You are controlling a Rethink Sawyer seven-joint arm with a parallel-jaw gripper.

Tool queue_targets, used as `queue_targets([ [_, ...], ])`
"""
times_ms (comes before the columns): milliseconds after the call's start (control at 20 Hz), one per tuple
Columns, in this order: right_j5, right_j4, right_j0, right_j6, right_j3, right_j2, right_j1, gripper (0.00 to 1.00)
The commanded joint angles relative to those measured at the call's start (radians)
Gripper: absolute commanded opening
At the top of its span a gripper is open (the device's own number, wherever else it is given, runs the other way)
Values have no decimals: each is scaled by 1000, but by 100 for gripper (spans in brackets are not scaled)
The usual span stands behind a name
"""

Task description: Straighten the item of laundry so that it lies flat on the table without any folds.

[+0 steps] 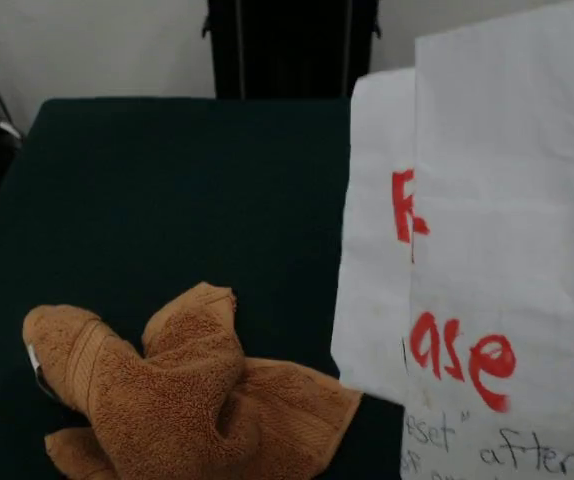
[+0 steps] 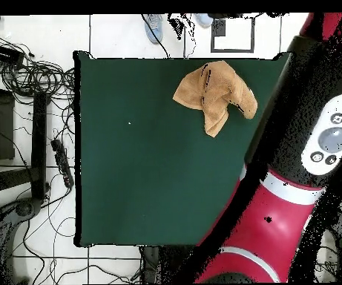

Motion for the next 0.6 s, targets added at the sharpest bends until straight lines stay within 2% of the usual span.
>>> queue_targets([
  [50, 167, -117, -3, -422, -19, 211, -21, 100],
  [150, 183, -139, -11, -452, -31, 268, -30, 100],
  [250, 228, -202, -17, -480, -47, 318, -46, 100],
  [600, 338, -473, -36, -590, -100, 521, -106, 100],
])
